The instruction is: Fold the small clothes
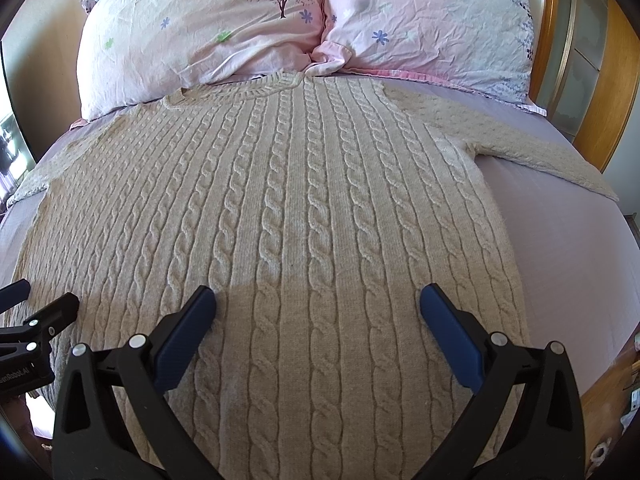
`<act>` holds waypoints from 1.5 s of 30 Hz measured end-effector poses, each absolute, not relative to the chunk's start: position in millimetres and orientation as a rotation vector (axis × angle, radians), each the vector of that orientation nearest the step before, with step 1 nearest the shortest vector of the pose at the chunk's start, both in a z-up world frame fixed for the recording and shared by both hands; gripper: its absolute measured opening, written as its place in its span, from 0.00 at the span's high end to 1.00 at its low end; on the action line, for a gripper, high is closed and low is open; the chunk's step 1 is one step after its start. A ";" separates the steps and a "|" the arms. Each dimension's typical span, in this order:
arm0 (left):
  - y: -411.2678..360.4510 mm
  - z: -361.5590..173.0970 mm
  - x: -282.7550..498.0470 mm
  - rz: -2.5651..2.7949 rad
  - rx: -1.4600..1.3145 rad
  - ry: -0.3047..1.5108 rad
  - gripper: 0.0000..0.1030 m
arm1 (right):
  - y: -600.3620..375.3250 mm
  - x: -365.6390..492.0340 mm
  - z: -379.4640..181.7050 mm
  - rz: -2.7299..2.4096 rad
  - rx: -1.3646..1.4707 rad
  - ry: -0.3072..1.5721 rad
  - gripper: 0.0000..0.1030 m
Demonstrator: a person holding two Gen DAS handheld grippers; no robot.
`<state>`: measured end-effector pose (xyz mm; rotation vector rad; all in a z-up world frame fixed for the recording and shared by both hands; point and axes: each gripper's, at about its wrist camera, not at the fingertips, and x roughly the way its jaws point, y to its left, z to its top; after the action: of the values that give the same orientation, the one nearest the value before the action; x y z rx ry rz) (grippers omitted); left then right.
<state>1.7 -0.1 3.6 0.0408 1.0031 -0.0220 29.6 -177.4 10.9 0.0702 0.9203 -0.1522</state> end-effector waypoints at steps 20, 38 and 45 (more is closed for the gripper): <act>13.6 14.6 27.9 -0.060 0.008 0.951 0.01 | -374.2 29.7 54.0 -0.247 0.492 0.638 0.04; 145.0 47.2 75.7 0.049 -0.199 0.741 0.01 | -609.6 54.2 -6.2 -0.717 1.002 0.571 0.91; 234.3 47.4 98.3 0.221 -0.336 0.732 0.01 | -444.2 102.0 90.1 -0.296 0.550 0.449 0.92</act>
<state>98.3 234.3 47.4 -0.3356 0.7322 0.2205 102.0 -444.2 90.1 0.5504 0.4490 -0.2956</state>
